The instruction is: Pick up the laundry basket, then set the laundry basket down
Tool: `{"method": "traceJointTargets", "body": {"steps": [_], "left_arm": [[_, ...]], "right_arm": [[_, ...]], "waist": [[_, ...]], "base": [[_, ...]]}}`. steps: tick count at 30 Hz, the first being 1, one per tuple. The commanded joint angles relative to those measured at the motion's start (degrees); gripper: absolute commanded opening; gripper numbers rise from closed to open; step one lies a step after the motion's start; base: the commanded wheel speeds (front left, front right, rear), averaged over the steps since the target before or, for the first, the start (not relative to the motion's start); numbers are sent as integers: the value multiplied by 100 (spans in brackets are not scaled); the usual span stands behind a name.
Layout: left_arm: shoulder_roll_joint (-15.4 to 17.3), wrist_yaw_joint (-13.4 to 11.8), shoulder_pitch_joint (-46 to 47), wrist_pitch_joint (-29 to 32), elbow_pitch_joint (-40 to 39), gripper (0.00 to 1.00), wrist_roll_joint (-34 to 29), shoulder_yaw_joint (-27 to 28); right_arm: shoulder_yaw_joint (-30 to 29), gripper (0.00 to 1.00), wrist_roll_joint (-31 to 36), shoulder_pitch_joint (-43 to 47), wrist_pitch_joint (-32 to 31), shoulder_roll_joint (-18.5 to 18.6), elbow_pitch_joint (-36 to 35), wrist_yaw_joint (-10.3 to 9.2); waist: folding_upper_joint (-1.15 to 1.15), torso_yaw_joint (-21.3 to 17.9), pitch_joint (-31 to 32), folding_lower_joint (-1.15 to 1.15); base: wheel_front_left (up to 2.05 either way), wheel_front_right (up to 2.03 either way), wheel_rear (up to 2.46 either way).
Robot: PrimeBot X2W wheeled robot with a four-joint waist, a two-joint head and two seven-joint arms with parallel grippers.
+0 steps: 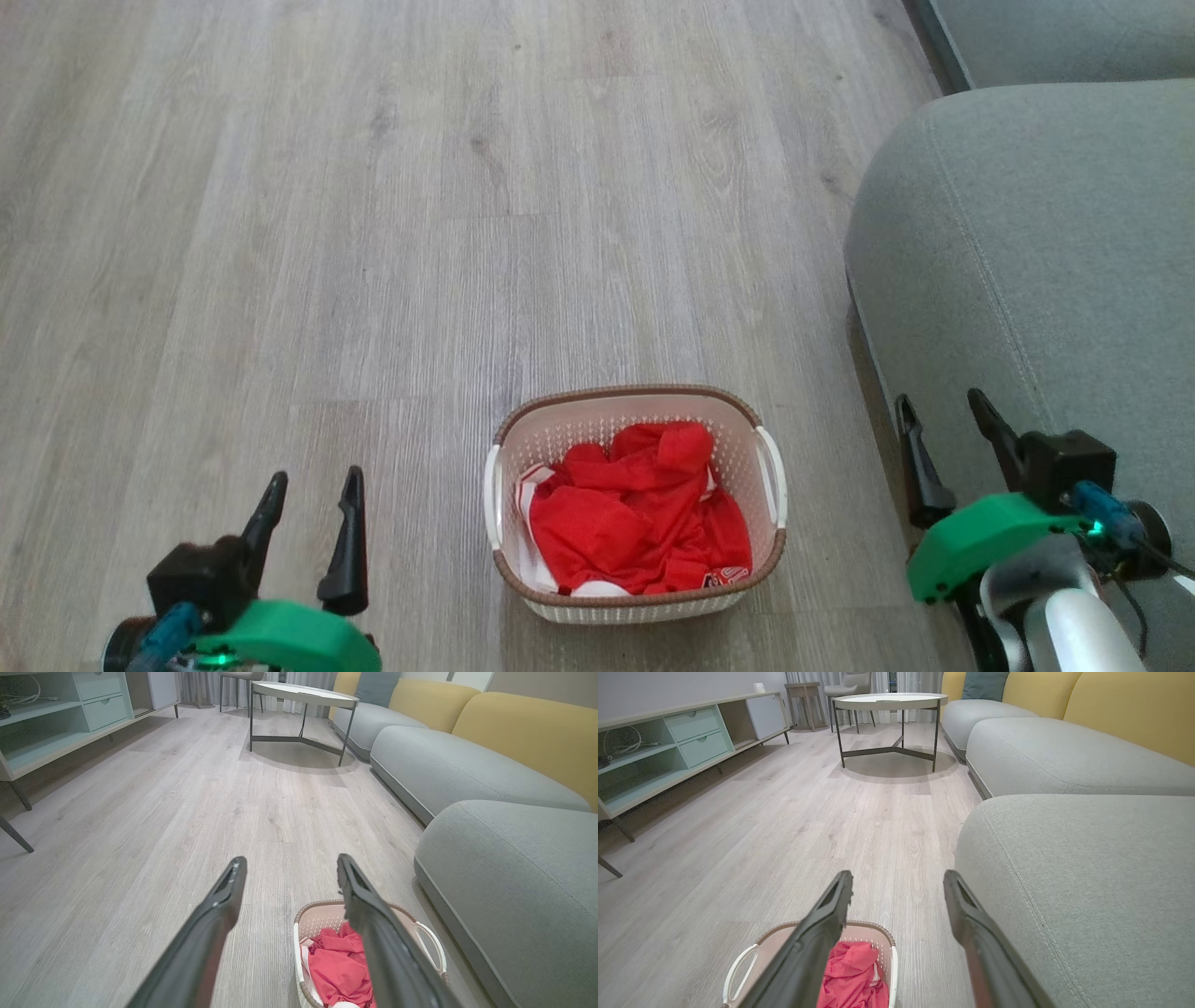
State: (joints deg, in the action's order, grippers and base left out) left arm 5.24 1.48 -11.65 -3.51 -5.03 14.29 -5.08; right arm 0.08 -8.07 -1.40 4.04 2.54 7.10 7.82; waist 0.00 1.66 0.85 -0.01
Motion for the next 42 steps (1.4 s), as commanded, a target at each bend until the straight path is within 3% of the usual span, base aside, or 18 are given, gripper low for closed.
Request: {"method": "traceJointTargets", "body": {"steps": [1,24,25,42], "left_arm": [[54,-26,211,24,-217,100,20,158],[132,-147,223,52,-232,100,57,121],[66,-111,-2,89,2,0,42,-26],[43,-104,161,153,269,0,964,61]], "right_arm": [[147,100,-3,-114,-10,34,-238,-33],[167,100,-46,-98,-52,33,-313,-33],[24,0,-9,68,-93,-4,-106,0],[-42,0,-969,8,-195,-1,152,-4]], "waist": [[0,3,9,1],[0,29,-16,1],[0,28,-17,1],[0,5,-23,1]], "base": [[0,0,0],[0,0,0],[0,0,0],[0,0,0]]}}
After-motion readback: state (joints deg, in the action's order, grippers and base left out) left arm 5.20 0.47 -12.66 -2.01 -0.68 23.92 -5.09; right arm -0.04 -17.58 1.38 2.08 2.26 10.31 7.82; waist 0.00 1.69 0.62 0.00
